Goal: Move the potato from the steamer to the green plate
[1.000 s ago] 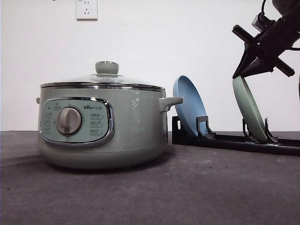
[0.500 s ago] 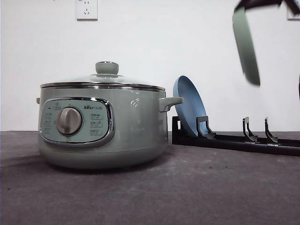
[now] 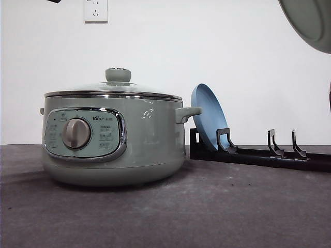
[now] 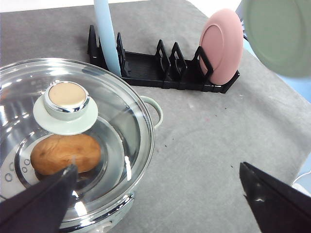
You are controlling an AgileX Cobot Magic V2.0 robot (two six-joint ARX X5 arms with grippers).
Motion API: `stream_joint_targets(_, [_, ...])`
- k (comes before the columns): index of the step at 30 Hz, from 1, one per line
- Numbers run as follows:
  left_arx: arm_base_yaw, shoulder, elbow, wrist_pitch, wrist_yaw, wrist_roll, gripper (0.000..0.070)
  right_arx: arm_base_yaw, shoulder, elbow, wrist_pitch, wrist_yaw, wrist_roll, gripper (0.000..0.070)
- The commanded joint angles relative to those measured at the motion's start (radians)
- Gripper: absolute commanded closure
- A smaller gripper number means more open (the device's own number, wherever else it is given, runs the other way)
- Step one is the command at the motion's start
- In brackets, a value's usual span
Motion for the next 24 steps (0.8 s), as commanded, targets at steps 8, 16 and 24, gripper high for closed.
stream_joint_targets(8, [-0.004, 0.003, 0.024, -0.010, 0.005, 0.009, 0.0000, 0.226, -0.087, -0.030, -0.152, 0.276, -0.035, 0.0695])
stream_joint_targets(16, [-0.004, 0.003, 0.024, -0.015, 0.005, 0.009, 0.0000, 0.416, -0.112, -0.144, -0.163, 0.403, 0.065, 0.0695])
stream_joint_targets(24, [-0.004, 0.003, 0.024, -0.015, 0.005, 0.009, 0.0000, 0.589, -0.110, -0.343, -0.086, 0.504, 0.163, 0.0695])
